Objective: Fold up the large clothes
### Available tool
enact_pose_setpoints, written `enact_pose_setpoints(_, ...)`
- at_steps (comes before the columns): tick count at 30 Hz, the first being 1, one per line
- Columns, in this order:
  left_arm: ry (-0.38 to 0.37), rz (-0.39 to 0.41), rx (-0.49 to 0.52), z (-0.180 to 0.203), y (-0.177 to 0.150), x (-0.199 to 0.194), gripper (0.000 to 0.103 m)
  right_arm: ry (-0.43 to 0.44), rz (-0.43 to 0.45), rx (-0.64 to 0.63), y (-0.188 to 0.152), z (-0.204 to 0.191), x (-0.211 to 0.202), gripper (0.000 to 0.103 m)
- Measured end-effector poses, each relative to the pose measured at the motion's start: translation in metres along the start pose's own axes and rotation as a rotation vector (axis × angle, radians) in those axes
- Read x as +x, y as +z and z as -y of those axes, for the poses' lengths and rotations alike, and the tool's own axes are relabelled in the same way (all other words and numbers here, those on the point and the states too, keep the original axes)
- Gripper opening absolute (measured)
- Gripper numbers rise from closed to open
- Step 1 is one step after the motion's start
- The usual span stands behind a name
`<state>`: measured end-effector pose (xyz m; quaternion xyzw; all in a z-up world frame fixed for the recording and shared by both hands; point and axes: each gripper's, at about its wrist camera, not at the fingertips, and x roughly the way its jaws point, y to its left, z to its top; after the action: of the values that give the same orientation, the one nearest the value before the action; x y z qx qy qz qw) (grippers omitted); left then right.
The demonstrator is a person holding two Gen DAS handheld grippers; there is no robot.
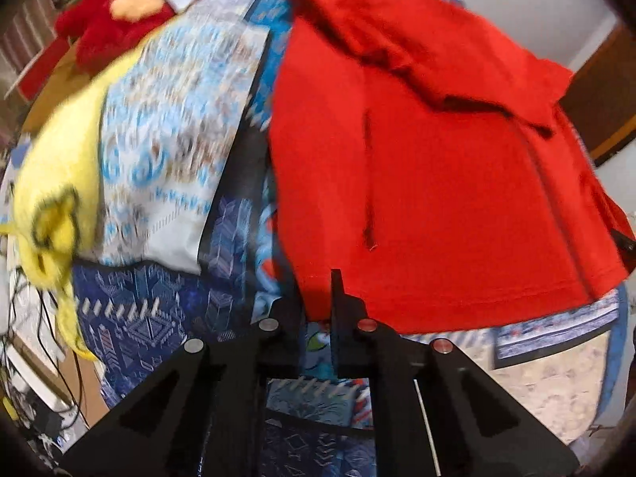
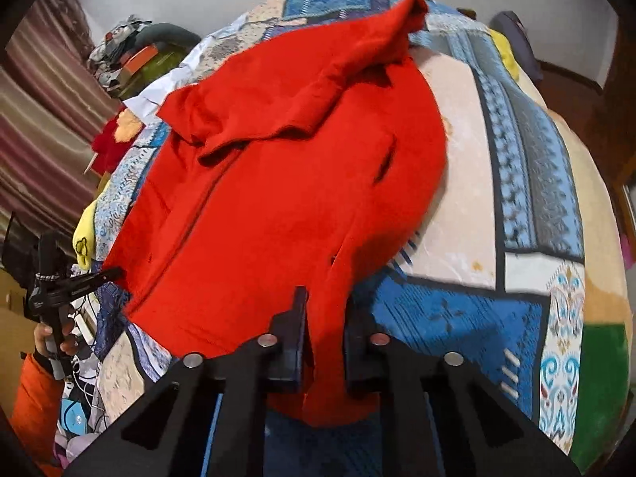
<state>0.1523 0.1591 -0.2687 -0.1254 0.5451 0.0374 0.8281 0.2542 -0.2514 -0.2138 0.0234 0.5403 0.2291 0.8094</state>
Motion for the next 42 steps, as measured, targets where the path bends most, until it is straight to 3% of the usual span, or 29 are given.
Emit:
enact_pose_setpoints(6, -0.002, 0.13, 0.049, 0.023, 0.045, -0.04, 0.008, 0.0, 0.101, -0.043, 0.03, -0.009, -0.024, 0.008)
enact_pose_setpoints(12, 0.024, 0.278, 0.054, 0.022, 0.119, -0.077, 0.002, -0.012, 0.189, -0.043, 0.086, -0.01, -0.036, 0.007)
enact_pose_setpoints(15, 0.094, 0.34, 0.034, 0.019, 0.17, -0.08, 0.002, -0.028, 0.227, -0.036, 0.123, -0.01, -0.037, 0.007)
enact_pose_setpoints(20, 0.199, 0.379, -0.044, 0.003, 0.24, -0.058, 0.002, -0.08, 0.274, -0.008, 0.191, -0.002, -0.025, 0.007)
enact_pose_setpoints(26, 0.227, 0.312, -0.147, -0.016, 0.315, 0.016, 0.002, -0.141, 0.214, 0.06, 0.274, 0.027, 0.042, 0.008)
enact_pose_setpoints(29, 0.276, 0.269, -0.161, -0.017, 0.334, 0.059, 0.002, -0.165, 0.169, 0.086, 0.3, 0.041, 0.085, 0.008)
enact_pose_setpoints(34, 0.324, 0.176, -0.175, -0.028, 0.343, 0.121, 0.003, -0.173, 0.134, 0.071, 0.314, 0.055, 0.129, 0.008)
enact_pose_setpoints(38, 0.34, 0.149, -0.2, -0.039, 0.34, 0.139, 0.004, -0.076, 0.101, 0.047, 0.32, 0.07, 0.127, 0.008)
enact_pose_setpoints(42, 0.405, 0.119, -0.201, -0.046, 0.337, 0.143, 0.003, 0.044, 0.096, 0.147, 0.321, 0.092, 0.111, 0.009)
